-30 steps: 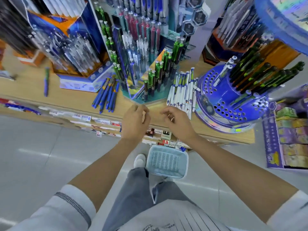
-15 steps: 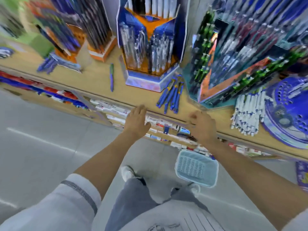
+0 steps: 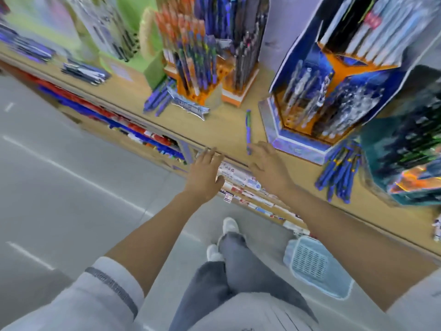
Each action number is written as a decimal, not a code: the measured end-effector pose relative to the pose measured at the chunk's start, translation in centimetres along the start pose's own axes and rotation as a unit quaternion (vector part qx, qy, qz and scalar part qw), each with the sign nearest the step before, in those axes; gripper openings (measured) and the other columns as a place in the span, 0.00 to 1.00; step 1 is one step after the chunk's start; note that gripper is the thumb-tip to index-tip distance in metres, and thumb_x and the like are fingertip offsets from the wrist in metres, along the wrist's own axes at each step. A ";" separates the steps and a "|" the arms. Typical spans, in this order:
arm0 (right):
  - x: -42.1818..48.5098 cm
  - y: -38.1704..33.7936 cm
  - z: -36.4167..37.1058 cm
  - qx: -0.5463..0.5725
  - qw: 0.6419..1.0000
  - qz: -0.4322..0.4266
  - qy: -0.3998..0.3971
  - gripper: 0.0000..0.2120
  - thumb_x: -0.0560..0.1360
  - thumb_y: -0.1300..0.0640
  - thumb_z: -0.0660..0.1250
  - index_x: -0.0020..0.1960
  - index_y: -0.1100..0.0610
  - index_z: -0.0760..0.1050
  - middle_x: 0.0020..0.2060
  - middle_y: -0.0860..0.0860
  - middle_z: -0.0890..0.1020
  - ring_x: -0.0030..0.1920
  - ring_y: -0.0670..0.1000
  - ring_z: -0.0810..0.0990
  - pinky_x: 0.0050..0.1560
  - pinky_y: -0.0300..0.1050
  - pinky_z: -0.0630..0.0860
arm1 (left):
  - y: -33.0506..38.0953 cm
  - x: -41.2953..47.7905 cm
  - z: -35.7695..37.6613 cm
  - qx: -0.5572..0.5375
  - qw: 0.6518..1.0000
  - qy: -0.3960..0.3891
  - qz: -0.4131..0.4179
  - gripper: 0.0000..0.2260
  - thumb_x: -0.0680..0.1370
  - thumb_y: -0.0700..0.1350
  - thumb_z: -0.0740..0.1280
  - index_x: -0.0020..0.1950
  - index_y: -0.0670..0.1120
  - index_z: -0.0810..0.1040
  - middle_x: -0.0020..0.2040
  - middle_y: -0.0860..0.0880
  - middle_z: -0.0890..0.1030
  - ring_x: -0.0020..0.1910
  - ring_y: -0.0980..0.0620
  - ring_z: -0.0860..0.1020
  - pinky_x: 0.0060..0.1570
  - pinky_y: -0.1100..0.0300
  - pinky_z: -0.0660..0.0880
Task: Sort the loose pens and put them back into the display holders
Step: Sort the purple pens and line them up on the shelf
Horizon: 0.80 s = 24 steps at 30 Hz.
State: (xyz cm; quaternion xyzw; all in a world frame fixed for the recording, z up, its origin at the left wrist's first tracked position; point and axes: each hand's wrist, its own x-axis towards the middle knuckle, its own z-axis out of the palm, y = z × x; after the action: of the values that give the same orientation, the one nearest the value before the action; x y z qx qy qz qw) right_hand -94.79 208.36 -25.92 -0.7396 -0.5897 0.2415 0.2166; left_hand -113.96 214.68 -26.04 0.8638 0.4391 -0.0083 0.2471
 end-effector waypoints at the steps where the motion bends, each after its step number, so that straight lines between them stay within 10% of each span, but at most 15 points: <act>1: 1.2 -0.3 0.3 -0.014 1.000 0.005 -0.008 0.20 0.73 0.65 0.66 0.66 0.62 0.72 0.65 0.61 0.70 0.67 0.60 0.69 0.61 0.50 0.69 | -0.7 0.6 -0.4 0.009 1.000 -0.008 -0.001 0.27 0.79 0.45 0.62 0.77 0.48 0.59 0.79 0.44 0.54 0.78 0.43 0.50 0.73 0.49 0.53; 7: 6.4 -1.0 1.5 -0.125 0.991 0.039 -0.040 0.24 0.77 0.56 0.64 0.72 0.52 0.67 0.75 0.56 0.60 0.72 0.59 0.61 0.70 0.54 0.60 | -3.7 5.0 -1.4 0.077 0.997 -0.022 0.020 0.28 0.80 0.49 0.60 0.78 0.47 0.54 0.80 0.46 0.50 0.78 0.44 0.46 0.76 0.50 0.45; 14: 10.0 -2.9 1.8 -0.246 0.966 0.066 0.033 0.14 0.73 0.51 0.64 0.58 0.52 0.77 0.56 0.51 0.75 0.61 0.56 0.69 0.57 0.51 0.62 | -7.0 7.3 -3.9 -0.011 0.992 0.106 0.066 0.20 0.73 0.50 0.54 0.52 0.42 0.80 0.50 0.43 0.80 0.51 0.39 0.77 0.49 0.49 0.73; 24: 14.3 -12.7 7.7 -0.009 0.996 -0.090 -0.020 0.12 0.75 0.60 0.60 0.54 0.57 0.79 0.52 0.52 0.79 0.51 0.52 0.79 0.50 0.45 0.74 | -18.7 10.1 -11.0 -0.004 0.983 0.181 -0.042 0.13 0.72 0.46 0.59 0.52 0.41 0.75 0.49 0.41 0.75 0.47 0.40 0.71 0.46 0.49 0.69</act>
State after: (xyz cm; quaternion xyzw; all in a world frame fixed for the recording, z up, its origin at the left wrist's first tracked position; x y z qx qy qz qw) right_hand -106.56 225.28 -25.81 -0.6804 -0.6602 0.2306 0.2189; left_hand -124.21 236.24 -26.57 0.8307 0.5128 0.1391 0.1662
